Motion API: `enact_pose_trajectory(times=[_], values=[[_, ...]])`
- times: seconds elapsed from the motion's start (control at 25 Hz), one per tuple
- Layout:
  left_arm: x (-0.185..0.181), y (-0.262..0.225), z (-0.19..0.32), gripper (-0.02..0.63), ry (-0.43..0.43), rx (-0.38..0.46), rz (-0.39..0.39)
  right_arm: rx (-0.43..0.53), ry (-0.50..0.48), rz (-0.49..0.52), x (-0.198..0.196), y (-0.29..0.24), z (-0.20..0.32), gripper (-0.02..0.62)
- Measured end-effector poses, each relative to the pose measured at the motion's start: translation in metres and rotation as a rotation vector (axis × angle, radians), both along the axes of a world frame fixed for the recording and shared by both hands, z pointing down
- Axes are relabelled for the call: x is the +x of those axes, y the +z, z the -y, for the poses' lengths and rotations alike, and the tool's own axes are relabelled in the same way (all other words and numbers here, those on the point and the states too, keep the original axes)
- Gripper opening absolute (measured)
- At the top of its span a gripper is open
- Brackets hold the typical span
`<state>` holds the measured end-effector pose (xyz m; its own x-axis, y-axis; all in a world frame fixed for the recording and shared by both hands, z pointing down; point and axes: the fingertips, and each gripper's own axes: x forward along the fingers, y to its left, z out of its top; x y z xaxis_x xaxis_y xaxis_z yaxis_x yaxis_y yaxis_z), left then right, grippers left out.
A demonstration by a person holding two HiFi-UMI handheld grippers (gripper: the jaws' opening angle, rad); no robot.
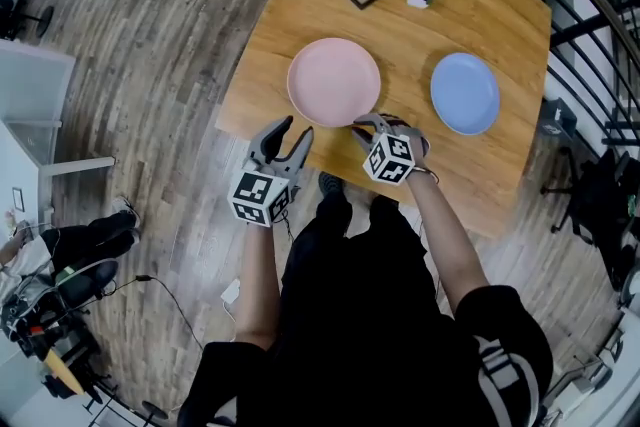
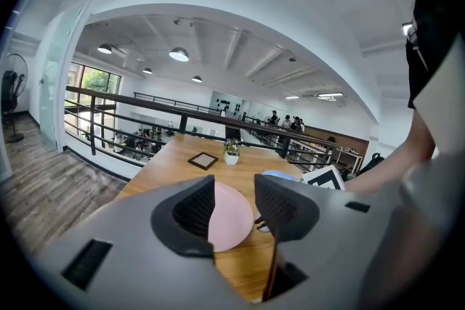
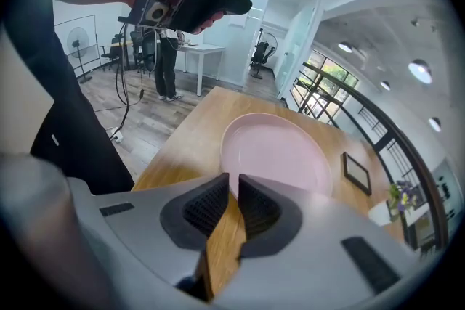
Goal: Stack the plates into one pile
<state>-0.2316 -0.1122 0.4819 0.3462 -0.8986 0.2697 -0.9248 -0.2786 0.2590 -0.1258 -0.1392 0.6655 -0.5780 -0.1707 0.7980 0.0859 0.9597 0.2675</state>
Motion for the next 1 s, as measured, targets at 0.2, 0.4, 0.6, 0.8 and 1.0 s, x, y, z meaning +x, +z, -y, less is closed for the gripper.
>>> enact_pose_trajectory(times=[0.2,0.4,0.6,0.8,1.0], values=[[0.019,-0.003,0.002,0.131,0.001,0.003,0.011,-0.003,0.038,0.008,0.024,-0.005,0.009,0.025],[0.034,-0.010,0.006,0.073,-0.018,0.018,0.016,-0.006,0.042,0.016,0.043,-0.011,0.012,0.009],[0.047,-0.012,0.012,0.053,-0.029,0.017,0.016,-0.032,0.058,0.028,0.059,-0.014,0.020,0.009],[0.062,-0.013,0.019,0.040,-0.026,0.016,0.010,-0.032,0.088,0.046,0.077,-0.019,0.031,0.009],[0.081,-0.014,0.026,0.034,-0.002,0.018,0.006,-0.015,0.097,0.034,0.096,-0.018,0.036,0.009]])
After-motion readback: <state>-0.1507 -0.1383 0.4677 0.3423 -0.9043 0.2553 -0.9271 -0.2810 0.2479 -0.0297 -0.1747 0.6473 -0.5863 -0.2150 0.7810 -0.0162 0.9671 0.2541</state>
